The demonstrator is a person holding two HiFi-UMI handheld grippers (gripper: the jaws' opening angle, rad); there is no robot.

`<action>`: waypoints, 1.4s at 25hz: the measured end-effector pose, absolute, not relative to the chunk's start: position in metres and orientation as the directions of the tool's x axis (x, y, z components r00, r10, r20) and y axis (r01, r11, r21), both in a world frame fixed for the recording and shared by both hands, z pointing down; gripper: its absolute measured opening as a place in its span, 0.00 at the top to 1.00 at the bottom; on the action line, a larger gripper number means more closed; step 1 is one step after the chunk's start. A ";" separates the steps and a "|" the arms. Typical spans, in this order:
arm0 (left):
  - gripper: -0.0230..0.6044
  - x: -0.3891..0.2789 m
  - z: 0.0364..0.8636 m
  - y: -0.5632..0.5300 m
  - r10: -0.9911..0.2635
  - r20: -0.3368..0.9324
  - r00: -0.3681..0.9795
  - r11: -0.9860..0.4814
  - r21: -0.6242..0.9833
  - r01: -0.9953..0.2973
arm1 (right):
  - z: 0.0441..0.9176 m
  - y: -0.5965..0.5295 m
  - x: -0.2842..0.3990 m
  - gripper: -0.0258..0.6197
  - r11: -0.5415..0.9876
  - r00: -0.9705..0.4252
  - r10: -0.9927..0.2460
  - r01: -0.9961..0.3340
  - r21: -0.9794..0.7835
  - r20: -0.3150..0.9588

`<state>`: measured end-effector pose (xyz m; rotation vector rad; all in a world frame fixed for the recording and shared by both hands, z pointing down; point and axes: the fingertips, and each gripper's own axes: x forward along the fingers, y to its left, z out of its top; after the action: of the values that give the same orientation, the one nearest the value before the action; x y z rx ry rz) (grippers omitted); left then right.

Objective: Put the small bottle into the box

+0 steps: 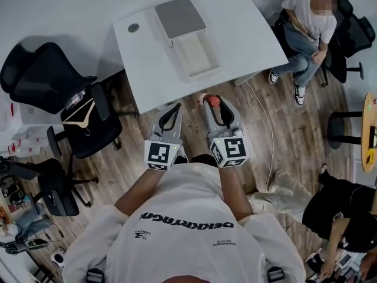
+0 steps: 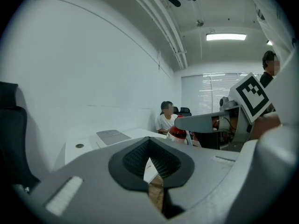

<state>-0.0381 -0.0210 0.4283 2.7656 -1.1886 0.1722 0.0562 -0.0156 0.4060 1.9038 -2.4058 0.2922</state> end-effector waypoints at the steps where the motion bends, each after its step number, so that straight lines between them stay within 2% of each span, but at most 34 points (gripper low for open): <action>1: 0.95 -0.037 0.429 -0.023 -0.714 0.155 0.683 -0.681 0.072 -0.729 | 0.406 -0.018 0.058 0.74 0.219 -0.236 -0.958 -0.969 -0.111 0.164; 23: 0.95 0.031 0.434 -0.104 -0.824 0.179 0.538 -0.541 0.038 -0.840 | 0.419 -0.114 0.123 0.74 0.397 -0.416 -0.894 -0.908 -0.137 0.168; 35: 0.95 0.061 0.440 -0.120 -0.853 0.201 0.482 -0.485 0.034 -0.874 | 0.428 -0.138 0.153 0.74 0.448 -0.468 -0.867 -0.882 -0.144 0.173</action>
<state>0.0613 -0.1197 0.4399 2.5885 -1.5174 0.2366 0.1530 -0.1385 0.4275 1.5790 -2.6095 0.3280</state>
